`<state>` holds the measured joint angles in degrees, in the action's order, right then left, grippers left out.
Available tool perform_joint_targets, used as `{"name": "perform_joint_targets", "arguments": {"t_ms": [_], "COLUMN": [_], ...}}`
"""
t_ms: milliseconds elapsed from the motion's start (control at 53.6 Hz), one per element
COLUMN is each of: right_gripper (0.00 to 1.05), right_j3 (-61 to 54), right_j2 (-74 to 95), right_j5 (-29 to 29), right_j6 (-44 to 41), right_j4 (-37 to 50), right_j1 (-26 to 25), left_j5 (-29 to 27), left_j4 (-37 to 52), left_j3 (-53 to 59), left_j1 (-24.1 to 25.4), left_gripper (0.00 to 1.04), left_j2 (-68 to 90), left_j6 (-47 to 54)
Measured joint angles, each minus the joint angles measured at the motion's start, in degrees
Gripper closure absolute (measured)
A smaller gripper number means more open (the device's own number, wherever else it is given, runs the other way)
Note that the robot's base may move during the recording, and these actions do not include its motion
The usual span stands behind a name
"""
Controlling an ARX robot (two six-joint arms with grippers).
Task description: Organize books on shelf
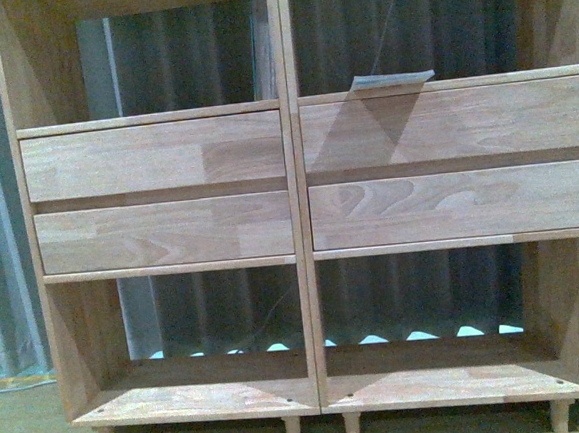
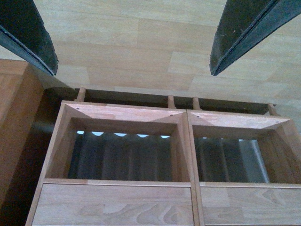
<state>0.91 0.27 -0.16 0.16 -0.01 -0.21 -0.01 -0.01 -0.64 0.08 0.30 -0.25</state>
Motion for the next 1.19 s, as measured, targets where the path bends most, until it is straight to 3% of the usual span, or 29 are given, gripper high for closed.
{"name": "perform_joint_targets", "arguments": {"t_ms": [1193], "right_gripper": [0.07], "right_j3": [0.00], "right_j2": [0.00], "right_j5": [0.07], "right_j6": [0.00], "right_j4": [0.00], "right_j1": [0.00], "left_j5": [0.00], "left_j4": [0.00], "left_j3": [0.00], "left_j1": [-0.02], "left_gripper": [0.07], "left_j2": [-0.02], "left_j6": [0.02]}}
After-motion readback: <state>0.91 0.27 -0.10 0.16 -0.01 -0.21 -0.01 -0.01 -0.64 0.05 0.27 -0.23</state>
